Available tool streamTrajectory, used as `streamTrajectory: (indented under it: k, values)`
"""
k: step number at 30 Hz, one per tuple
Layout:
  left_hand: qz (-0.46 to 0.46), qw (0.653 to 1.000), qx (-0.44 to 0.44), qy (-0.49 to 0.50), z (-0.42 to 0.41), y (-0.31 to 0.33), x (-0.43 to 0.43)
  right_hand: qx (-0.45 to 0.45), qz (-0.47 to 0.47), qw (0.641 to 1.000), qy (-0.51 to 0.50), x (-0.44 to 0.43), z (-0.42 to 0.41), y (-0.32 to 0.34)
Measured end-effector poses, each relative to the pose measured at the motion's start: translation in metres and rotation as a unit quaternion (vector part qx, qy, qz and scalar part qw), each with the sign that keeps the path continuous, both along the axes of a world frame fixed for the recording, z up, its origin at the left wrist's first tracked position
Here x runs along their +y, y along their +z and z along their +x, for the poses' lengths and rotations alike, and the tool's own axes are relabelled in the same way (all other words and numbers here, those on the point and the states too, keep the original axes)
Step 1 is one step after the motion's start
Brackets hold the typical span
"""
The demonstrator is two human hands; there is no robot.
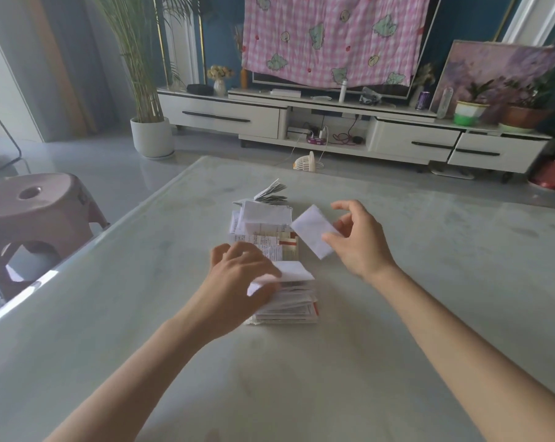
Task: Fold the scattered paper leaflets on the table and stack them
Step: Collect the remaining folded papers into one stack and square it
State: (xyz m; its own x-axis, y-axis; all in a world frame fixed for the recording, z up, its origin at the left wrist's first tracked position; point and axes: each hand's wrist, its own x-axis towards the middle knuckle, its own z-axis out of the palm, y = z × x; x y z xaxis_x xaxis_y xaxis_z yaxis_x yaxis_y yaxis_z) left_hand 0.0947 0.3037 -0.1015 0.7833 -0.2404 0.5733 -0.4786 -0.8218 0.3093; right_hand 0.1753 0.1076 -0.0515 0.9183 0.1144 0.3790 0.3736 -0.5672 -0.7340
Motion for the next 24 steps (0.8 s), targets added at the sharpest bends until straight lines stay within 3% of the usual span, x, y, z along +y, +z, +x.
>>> streamTrajectory:
  k: [3, 8, 12, 15, 24]
  values:
    - [0.054, 0.998, 0.015, -0.031, -0.015, -0.010, -0.004, -0.146, -0.047, 0.983, 0.102, 0.012, -0.031, -0.011]
    - [0.020, 0.997, 0.066, -0.040, -0.028, -0.021, -0.002, -0.214, -0.182, 0.943, 0.181, 0.013, -0.054, -0.050]
    - [-0.068, 0.993, 0.095, -0.022, -0.032, -0.020, 0.000, -0.189, -0.237, 0.926, 0.227, 0.010, -0.059, -0.052]
    - [-0.085, 0.993, 0.083, -0.003, -0.033, -0.019, -0.001, -0.138, -0.256, 0.922, 0.255, 0.006, -0.063, -0.049]
    - [0.037, 0.998, 0.014, 0.040, -0.013, -0.029, 0.005, -0.094, -0.276, 0.923, 0.252, 0.020, -0.048, -0.050]
